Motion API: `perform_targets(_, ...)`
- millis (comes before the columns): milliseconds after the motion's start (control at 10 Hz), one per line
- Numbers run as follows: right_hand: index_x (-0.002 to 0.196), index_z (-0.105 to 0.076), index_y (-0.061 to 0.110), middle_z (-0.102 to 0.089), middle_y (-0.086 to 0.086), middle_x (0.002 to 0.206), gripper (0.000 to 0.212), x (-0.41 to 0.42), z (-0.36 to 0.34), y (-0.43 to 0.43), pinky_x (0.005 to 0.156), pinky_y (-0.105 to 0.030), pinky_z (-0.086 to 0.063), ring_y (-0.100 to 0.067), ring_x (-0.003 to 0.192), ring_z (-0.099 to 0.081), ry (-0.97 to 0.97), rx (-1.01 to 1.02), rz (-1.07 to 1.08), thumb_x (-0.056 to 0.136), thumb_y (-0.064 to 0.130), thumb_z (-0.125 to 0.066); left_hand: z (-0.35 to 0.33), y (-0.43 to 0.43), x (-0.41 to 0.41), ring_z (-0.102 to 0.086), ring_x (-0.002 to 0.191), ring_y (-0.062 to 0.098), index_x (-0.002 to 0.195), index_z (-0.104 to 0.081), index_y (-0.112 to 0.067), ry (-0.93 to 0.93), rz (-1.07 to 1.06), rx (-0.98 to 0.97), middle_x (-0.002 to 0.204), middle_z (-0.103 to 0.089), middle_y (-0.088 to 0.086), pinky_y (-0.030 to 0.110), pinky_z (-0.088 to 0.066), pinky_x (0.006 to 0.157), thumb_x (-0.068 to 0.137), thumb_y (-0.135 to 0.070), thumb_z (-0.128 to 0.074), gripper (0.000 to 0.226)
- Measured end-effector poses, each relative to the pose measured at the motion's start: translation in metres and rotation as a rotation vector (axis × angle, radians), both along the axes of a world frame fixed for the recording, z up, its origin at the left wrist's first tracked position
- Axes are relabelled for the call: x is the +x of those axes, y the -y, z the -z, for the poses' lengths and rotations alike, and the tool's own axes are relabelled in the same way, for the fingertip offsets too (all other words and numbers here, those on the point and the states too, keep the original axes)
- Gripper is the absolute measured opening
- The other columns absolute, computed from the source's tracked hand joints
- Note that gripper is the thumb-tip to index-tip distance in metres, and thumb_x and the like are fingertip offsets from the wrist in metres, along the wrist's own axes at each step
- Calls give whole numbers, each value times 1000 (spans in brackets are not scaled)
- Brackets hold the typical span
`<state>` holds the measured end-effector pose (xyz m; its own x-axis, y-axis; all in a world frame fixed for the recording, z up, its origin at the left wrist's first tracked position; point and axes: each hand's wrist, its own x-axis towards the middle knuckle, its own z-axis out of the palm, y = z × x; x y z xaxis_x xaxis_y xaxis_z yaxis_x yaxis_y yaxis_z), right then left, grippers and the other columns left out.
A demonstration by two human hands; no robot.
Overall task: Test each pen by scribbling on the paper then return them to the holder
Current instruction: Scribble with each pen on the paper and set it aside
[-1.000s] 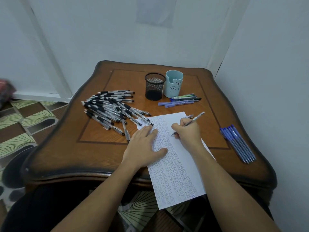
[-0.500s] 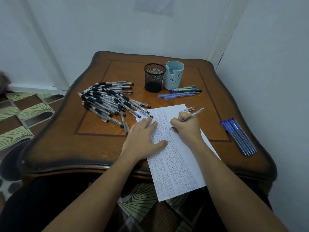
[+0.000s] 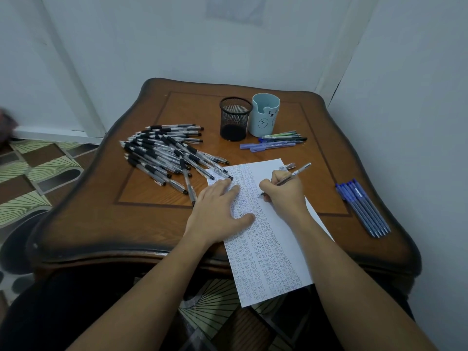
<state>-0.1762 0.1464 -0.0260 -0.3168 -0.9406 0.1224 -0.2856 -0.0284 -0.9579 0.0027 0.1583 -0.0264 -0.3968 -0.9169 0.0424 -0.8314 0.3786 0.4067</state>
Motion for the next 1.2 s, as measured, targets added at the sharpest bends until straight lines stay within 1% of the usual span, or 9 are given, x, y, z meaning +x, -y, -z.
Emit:
perform_targets(100, 55, -34, 13, -32, -6, 53, 43, 1, -1, -1, 50, -22, -40, -18, 49, -49, -14, -14, 12, 81, -4, -64, 1, 0, 0, -10, 147, 16, 152, -26, -26, 5, 2, -3, 162, -14, -2, 37, -4, 118, 84, -69, -50, 84)
perform_targets(200, 57, -35, 11, -31, -5, 52, 40, -1, -1, -1, 47, -21, -39, -20, 51, -46, 0, -22, 35, 81, -5, -62, 0, -1, 0, -9, 147, 15, 152, -26, -26, 5, 2, -1, 162, -14, -3, 38, -4, 118, 84, -69, -49, 84)
perform_targets(400, 54, -32, 16, -33, 2, 48, 45, -1, 0, -1, 50, -23, -40, -15, 46, -47, -21, -3, 31, 81, -4, -63, -1, 0, 0, -9, 147, 15, 152, -25, -26, 11, 4, 8, 162, -14, -3, 38, -4, 118, 84, -69, -49, 83)
perform_targets(500, 53, -32, 17, -34, 2, 48, 46, -1, 1, -1, 52, -26, -41, -14, 45, -47, -26, -4, 21, 80, -4, -63, -1, 0, 0, -9, 147, 16, 152, -26, -26, 5, 3, 6, 162, -14, -3, 38, -4, 118, 84, -69, -49, 83)
perform_targets(700, 48, -32, 23, -31, 5, 48, 52, -2, 2, 1, 51, -25, -40, -16, 46, -47, -9, 8, 33, 79, -4, -63, -1, -1, 0, -9, 147, 15, 152, -25, -27, 9, -1, 7, 162, -13, -4, 38, -4, 118, 84, -69, -49, 83)
perform_targets(800, 53, -33, 16, -32, -3, 52, 45, -1, 3, 1, 51, -25, -40, -19, 48, -48, -19, 7, 31, 80, -3, -63, -1, 0, 0, -8, 147, 15, 152, -25, -27, 11, -2, 2, 162, -13, -4, 38, -3, 118, 84, -69, -49, 83)
perform_targets(900, 59, -39, 5, -34, -10, 57, 34, -3, 3, 2, 49, -25, -41, -20, 51, -51, -34, 4, 47, 80, -2, -63, -1, -1, 0, -8, 147, 15, 152, -25, -27, 10, -2, 1, 162, -13, -4, 37, -3, 118, 85, -69, -49, 83)
perform_targets(1000, 61, -38, -3, -35, -11, 58, 32, -3, 3, 2, 49, -24, -40, -20, 52, -51, -35, 10, 60, 80, -3, -64, -2, -1, -1, -8, 147, 15, 152, -25, -27, 8, -2, 5, 162, -13, -4, 37, -2, 118, 85, -69, -48, 82)
perform_targets(1200, 54, -36, 12, -37, -6, 53, 41, -2, 3, 2, 52, -26, -42, -17, 48, -50, -26, 4, 53, 80, -3, -64, -2, -1, 0, -8, 147, 15, 152, -26, -27, 7, -2, 7, 162, -13, -3, 37, -2, 118, 85, -69, -48, 82)
